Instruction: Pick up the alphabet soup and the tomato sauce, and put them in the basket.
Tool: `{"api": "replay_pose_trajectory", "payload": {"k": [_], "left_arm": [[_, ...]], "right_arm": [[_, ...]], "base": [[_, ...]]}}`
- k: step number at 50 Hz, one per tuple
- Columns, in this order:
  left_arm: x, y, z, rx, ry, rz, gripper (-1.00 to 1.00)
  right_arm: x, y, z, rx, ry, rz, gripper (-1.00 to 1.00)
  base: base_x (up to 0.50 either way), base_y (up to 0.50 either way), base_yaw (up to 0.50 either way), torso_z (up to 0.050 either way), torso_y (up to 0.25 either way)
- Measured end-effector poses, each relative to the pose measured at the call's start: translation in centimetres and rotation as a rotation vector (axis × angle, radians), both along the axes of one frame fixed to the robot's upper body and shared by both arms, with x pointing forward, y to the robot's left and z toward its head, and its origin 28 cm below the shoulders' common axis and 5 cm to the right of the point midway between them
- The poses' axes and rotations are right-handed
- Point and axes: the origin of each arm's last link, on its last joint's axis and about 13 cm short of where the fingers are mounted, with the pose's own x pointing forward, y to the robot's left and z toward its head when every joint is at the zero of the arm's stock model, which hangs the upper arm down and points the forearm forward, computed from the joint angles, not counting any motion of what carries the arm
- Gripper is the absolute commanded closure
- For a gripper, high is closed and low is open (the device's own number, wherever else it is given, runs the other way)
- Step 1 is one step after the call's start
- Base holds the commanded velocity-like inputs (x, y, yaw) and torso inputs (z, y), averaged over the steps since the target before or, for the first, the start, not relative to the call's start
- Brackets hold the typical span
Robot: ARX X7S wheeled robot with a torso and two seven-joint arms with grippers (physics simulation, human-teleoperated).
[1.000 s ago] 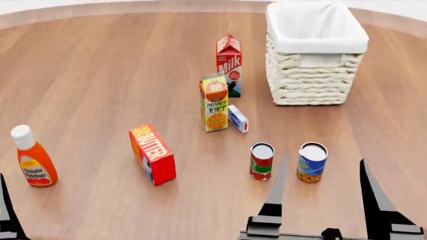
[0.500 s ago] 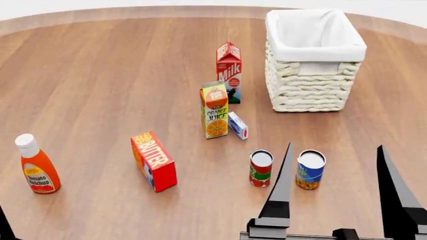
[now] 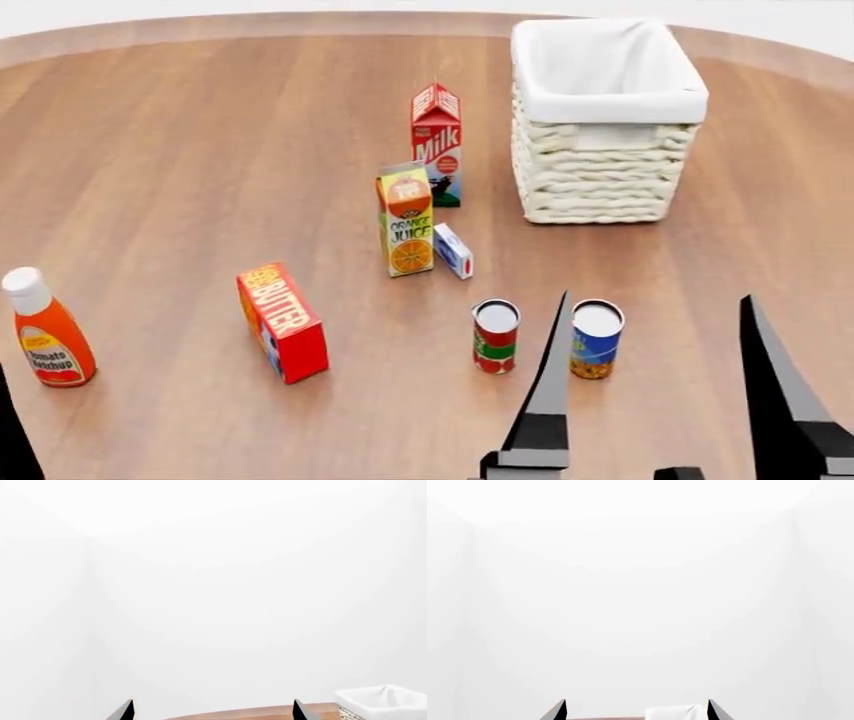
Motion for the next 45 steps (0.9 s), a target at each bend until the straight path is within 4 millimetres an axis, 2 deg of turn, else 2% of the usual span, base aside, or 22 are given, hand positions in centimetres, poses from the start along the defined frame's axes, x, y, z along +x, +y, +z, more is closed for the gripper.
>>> {"api": "replay_pose_trajectory", "payload": {"k": [22,45], "left_arm": [[-0.1,-0.12,-0.18,0.003,0.004,-0.016,-1.0],[-0.12,-0.16,-0.34,0.007,0.007,-0.02,-1.0]], "right_arm": [[-0.09,0.13,-0.48,-0.011,0.004,0.008,-1.0],[-0.1,0.26,-0.29,-0.029,0.003,0.001,-1.0]], "base": [[0.0,-0.19,0.0,0.0,0.0],[0.06,0.0,0.0,0.0,0.0]]}}
